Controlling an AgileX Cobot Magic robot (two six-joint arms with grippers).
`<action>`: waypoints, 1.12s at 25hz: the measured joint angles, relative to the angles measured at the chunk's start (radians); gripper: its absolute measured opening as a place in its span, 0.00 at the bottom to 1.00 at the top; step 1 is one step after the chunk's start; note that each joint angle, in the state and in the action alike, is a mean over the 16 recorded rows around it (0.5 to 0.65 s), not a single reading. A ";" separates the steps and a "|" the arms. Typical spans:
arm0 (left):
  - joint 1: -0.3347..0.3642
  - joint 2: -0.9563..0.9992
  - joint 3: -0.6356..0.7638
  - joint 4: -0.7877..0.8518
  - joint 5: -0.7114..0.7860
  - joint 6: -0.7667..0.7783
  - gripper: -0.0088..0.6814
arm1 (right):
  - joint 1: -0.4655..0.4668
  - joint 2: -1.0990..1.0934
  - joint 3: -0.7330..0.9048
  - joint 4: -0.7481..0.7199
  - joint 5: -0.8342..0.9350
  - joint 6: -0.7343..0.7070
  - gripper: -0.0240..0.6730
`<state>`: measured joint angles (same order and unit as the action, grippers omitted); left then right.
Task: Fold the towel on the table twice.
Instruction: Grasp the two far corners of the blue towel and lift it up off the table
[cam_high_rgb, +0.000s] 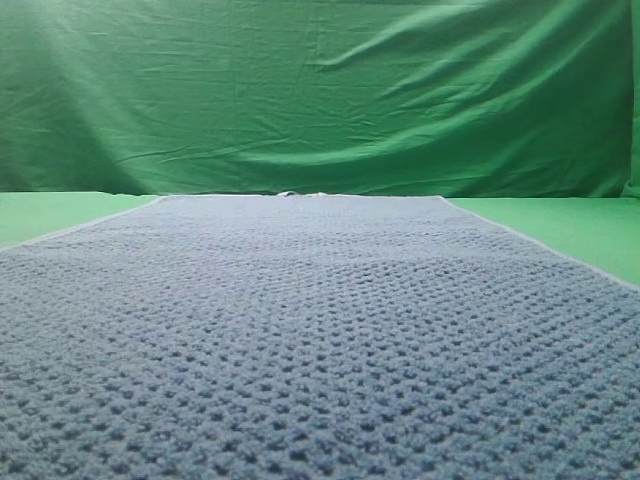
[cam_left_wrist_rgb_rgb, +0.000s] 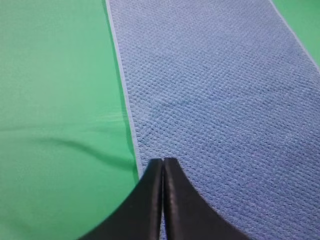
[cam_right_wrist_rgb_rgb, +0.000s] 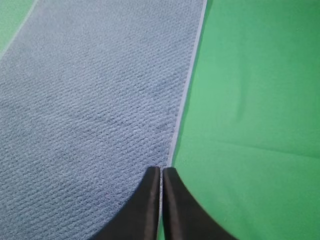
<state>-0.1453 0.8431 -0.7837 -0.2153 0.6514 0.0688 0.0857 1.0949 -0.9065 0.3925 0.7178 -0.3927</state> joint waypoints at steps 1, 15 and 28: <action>-0.004 0.040 -0.017 -0.014 0.007 0.007 0.01 | 0.010 0.040 -0.026 -0.029 0.019 0.021 0.03; -0.011 0.620 -0.327 -0.083 0.094 0.099 0.01 | 0.205 0.490 -0.329 -0.446 0.154 0.381 0.03; -0.011 0.941 -0.498 0.013 0.031 0.108 0.06 | 0.231 0.862 -0.601 -0.416 0.241 0.426 0.19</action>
<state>-0.1562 1.7836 -1.2816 -0.2019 0.6824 0.1769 0.3171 1.9569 -1.5073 -0.0235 0.9588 0.0331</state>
